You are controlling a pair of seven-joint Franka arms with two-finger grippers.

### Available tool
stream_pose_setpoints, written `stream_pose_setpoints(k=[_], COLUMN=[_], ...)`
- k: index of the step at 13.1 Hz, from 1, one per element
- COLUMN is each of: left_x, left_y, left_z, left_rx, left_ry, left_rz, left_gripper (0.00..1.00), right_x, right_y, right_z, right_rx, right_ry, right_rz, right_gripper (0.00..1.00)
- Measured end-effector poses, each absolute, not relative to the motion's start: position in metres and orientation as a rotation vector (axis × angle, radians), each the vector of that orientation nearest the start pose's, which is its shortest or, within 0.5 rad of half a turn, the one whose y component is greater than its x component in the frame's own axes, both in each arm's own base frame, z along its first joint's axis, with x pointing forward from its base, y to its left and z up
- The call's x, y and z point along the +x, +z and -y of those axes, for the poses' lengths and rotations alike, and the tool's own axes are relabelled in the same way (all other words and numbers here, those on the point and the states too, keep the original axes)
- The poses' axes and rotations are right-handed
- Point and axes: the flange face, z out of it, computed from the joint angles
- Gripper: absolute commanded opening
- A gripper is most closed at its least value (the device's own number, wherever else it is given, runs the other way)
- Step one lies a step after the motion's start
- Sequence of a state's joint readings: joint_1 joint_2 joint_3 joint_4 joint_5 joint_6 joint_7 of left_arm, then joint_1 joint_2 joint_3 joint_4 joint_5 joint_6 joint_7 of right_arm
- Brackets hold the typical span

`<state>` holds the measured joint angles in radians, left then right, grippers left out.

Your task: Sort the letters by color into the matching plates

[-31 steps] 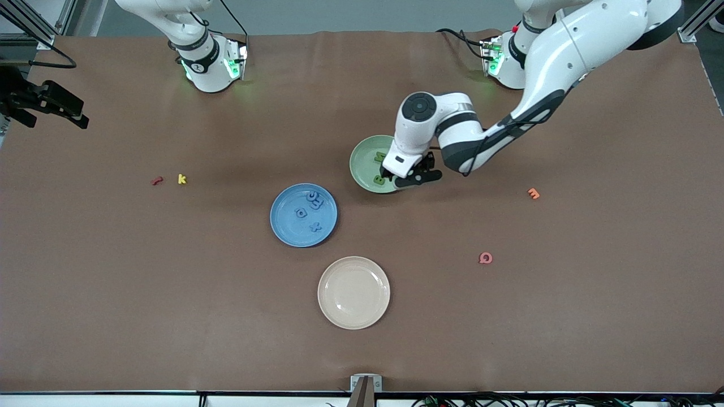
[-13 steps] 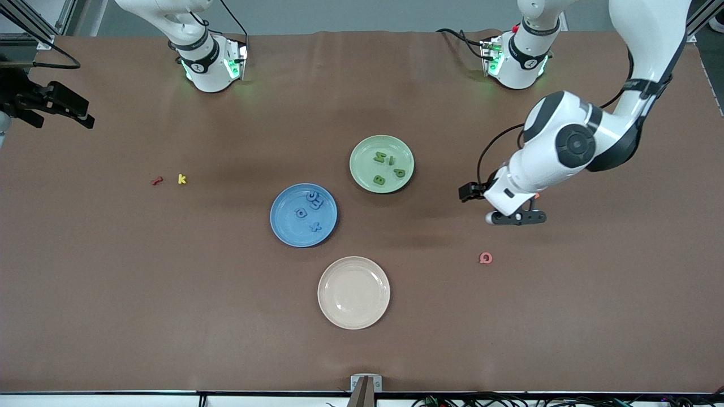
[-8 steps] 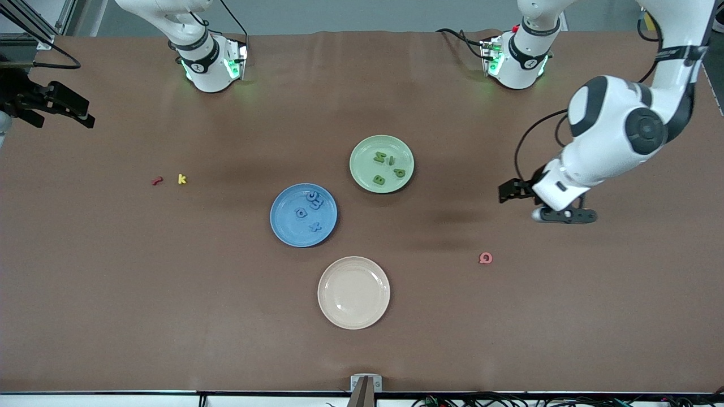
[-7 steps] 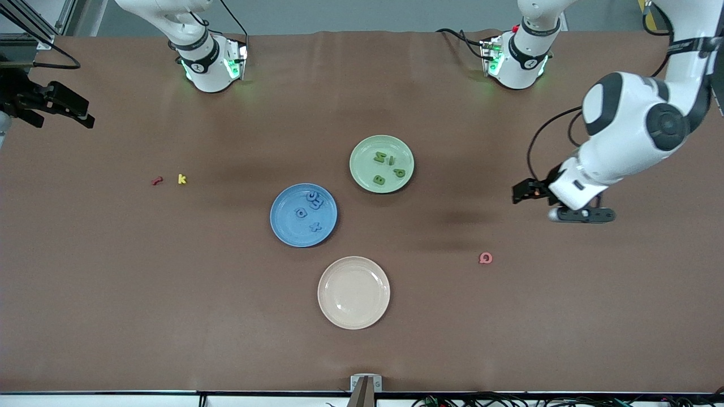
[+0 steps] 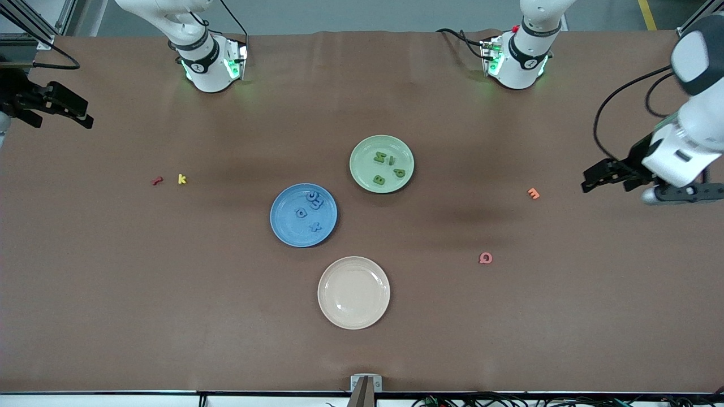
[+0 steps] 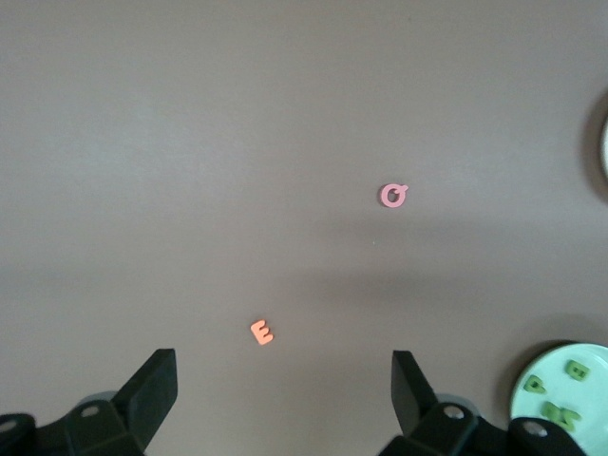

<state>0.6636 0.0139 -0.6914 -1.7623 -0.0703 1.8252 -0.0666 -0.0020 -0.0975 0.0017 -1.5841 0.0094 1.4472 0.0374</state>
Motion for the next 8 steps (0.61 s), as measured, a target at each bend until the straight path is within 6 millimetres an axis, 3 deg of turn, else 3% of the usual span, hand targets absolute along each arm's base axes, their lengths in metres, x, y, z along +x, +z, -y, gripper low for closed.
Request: stream_pose_setpoints(k=[3,8], left_x=[0.567,0.567], left_y=[0.608,0.625], left_z=[0.015,0.014], left_rx=[-3.219,-3.219], left_ry=[-0.093,-0.131], left_rz=[0.081,0.082], left_gripper=[0.99,1.00], right_x=[0.511,0.510], right_y=[0.660,0.659], right_z=[-0.001,-0.001], right_rx=[-3.133,-3.133], right_ry=[0.061,0.071], right_rz=[-0.058,-0.057], right_gripper=[1.00,1.00])
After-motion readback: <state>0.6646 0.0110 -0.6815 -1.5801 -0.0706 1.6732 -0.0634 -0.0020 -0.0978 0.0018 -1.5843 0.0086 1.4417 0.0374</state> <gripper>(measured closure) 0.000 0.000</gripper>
